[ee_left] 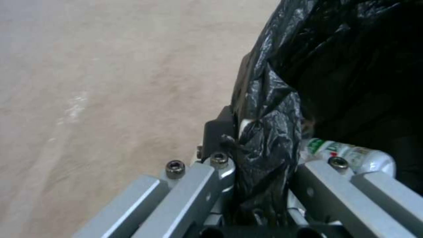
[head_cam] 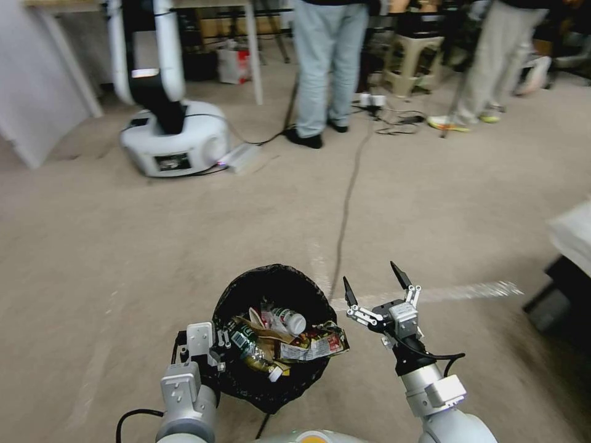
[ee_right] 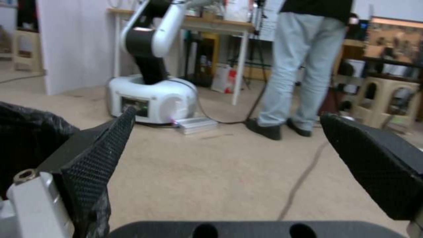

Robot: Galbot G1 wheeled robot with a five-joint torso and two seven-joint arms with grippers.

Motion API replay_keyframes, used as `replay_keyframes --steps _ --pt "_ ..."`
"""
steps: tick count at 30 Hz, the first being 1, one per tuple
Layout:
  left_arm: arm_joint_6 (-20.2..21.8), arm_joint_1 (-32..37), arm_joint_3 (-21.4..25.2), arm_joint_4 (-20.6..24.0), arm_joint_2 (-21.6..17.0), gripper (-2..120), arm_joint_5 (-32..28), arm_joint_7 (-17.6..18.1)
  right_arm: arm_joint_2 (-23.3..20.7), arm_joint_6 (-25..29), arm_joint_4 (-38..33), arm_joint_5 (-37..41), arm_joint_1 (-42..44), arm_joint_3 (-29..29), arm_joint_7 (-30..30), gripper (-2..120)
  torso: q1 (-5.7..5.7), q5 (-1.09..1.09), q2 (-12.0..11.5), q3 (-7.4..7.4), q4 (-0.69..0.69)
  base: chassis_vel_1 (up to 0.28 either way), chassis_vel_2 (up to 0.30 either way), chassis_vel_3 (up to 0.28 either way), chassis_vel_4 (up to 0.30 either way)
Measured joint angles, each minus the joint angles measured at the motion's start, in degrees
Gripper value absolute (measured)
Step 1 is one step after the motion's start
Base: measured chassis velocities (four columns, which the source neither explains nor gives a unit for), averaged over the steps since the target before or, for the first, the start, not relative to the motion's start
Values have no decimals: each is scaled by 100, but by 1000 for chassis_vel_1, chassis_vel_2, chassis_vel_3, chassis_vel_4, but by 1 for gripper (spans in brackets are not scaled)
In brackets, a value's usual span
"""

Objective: Pick up the trash bin, then pick up the garbage from the floor and place it into the trash bin.

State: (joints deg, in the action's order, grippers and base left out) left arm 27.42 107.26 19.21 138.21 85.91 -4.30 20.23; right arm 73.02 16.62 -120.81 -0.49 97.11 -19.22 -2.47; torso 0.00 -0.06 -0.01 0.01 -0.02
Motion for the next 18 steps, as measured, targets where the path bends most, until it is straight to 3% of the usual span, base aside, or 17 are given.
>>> replay_keyframes --steps 1,9,18 --pt "-3 -11 13 0 -9 3 -23 5 3 0 -1 -2 2 1 2 100 0 8 0 0 4 151 165 128 79" --pt "-8 -56 36 4 -29 3 -96 10 -9 -44 -102 1 -24 -26 18 100 0 7 1 0 2 69 59 58 107" --pt "88 -138 56 -62 -30 3 -270 33 3 10 -98 -35 71 -41 29 100 0 6 0 -1 2 0 0 0 0"
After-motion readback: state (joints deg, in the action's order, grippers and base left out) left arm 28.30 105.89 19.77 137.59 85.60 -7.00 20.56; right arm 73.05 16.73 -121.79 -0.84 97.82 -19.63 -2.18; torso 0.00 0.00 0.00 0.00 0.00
